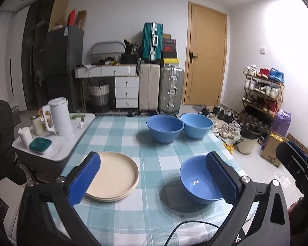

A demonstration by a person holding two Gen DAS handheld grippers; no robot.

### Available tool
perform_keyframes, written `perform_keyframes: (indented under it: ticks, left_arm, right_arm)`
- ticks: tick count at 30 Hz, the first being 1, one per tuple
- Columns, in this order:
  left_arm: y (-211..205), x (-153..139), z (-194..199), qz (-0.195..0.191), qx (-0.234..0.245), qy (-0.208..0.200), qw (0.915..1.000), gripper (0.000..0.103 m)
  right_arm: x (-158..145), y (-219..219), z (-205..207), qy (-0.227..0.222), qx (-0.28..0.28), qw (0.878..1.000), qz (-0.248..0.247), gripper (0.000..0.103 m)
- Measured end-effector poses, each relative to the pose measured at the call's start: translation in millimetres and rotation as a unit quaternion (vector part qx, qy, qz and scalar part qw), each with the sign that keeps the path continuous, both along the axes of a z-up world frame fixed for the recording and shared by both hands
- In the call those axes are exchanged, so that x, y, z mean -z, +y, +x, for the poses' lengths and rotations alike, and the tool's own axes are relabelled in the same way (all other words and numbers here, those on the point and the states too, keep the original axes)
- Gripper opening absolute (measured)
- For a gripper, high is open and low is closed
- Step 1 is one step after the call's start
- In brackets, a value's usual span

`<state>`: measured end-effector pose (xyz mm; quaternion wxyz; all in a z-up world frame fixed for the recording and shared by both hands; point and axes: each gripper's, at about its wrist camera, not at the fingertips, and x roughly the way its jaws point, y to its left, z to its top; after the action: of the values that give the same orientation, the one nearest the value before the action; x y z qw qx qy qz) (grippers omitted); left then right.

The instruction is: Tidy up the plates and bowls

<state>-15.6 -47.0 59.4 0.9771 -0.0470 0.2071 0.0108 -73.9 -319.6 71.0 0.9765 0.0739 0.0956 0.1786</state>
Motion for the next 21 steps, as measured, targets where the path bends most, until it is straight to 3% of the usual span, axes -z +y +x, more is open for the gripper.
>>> perform_keyframes:
  ticks: [5,21]
  left_arm:
    - [4.8,-5.2,-8.2,-0.002,-0.010,-0.019,0.9998,0.103]
    - [-1.6,1.4,-4.4,0.008,-0.011,-0.005,0.9999,0.103]
  right_arm:
    - [-0.7,4.4,-7.1,-0.007,-0.006,1.000,-0.004,0.102]
    - [8.2,15.9,-5.2,0.004,-0.013,1.000,-0.015,0.102]
